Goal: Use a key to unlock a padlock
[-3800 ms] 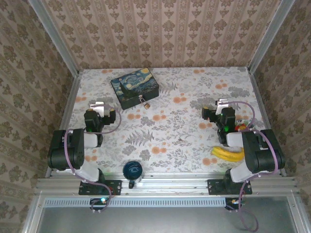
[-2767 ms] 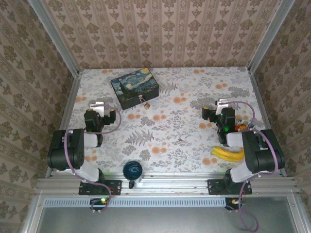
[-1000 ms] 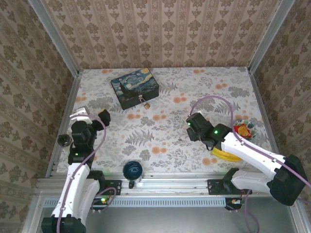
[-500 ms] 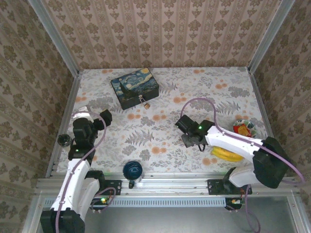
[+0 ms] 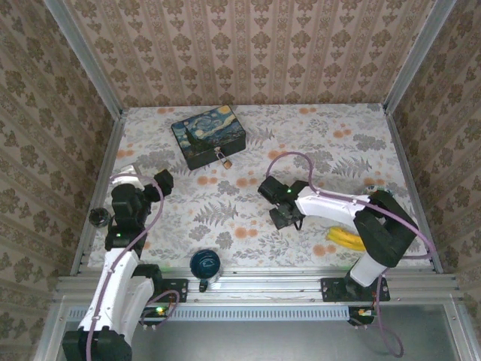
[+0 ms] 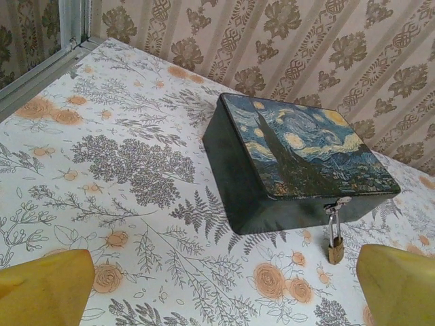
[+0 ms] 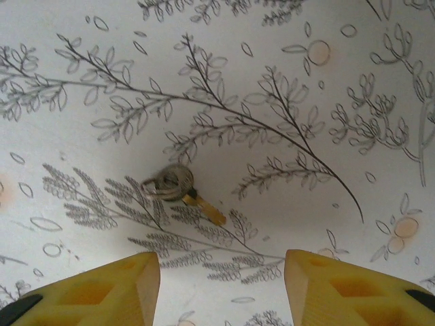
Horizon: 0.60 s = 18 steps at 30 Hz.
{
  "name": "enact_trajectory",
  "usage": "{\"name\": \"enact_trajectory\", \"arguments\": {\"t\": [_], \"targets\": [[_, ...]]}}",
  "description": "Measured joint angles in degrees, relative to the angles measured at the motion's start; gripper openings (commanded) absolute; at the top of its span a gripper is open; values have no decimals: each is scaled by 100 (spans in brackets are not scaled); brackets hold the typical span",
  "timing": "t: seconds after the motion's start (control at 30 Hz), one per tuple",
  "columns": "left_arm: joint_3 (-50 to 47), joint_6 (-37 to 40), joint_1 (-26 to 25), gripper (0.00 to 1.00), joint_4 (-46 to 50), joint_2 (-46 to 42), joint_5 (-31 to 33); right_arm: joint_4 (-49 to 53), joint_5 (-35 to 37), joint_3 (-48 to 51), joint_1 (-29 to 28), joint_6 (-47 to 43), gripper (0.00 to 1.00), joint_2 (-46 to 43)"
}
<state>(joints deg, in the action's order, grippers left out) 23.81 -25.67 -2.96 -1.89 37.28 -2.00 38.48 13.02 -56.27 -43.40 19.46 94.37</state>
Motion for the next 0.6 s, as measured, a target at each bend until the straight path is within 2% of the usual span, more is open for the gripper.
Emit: {"name": "enact_trajectory", "arguments": {"t": [0.6], "targets": [[0,-11,0,100,0,-7,-42,-409,50,-452,179,35,54,507]]}}
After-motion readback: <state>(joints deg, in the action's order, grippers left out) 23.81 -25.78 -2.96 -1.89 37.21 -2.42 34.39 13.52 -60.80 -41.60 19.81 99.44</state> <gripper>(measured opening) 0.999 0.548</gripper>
